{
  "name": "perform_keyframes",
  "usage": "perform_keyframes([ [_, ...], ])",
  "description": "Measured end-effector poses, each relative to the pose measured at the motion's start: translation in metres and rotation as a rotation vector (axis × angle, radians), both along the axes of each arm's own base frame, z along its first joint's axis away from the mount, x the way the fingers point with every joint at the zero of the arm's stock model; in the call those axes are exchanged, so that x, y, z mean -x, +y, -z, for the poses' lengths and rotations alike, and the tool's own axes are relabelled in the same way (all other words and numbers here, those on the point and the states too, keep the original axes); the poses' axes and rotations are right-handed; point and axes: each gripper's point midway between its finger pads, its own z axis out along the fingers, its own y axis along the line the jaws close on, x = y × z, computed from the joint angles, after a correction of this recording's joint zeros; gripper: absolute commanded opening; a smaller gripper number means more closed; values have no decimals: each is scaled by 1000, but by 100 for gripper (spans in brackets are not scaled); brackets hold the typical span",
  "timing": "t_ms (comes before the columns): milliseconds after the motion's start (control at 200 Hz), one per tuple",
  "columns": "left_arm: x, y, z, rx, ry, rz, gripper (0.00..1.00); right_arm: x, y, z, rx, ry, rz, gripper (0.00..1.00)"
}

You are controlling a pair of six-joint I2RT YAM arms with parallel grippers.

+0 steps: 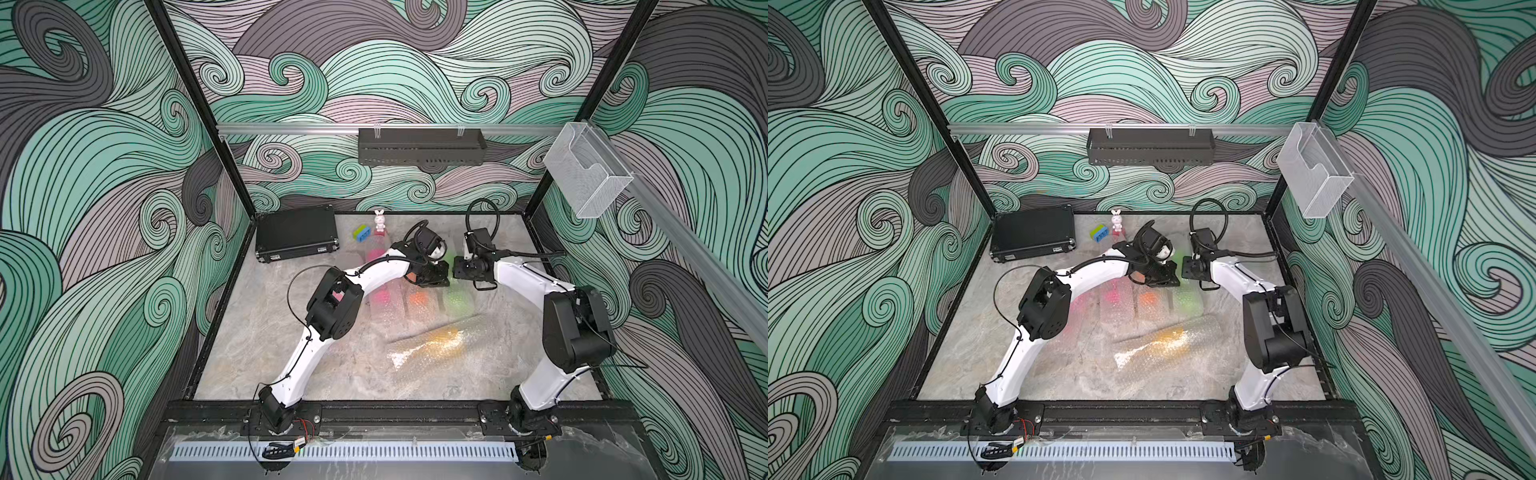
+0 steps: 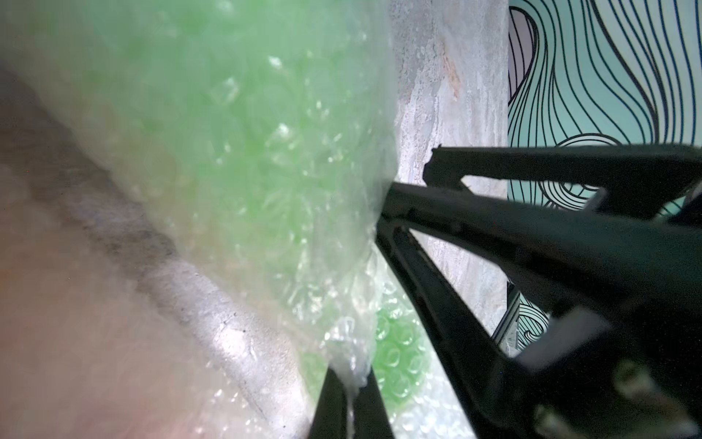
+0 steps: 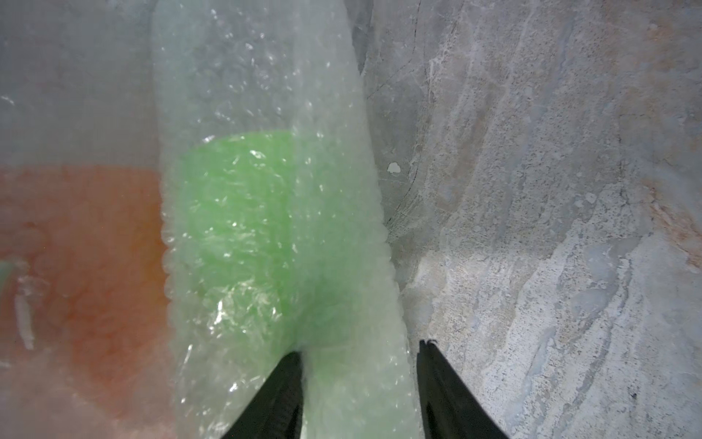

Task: Unpack wine glasses from bubble wrap
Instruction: Unwrap the bubble wrap at the center of the board.

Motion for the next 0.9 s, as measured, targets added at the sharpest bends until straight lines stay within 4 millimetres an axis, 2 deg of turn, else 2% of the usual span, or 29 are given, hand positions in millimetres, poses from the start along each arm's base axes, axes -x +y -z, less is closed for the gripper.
perform_keyframes([
  [390,0,0,1,-2,-1,3,0,-5,2,-3,-65,-11,19,51],
  [656,3,2,6,-12,9,6,0,-15,6,-14,-116,-48,35,51],
  [901,7,4,11,-20,21,9,0,-24,9,-19,-150,-77,43,47],
])
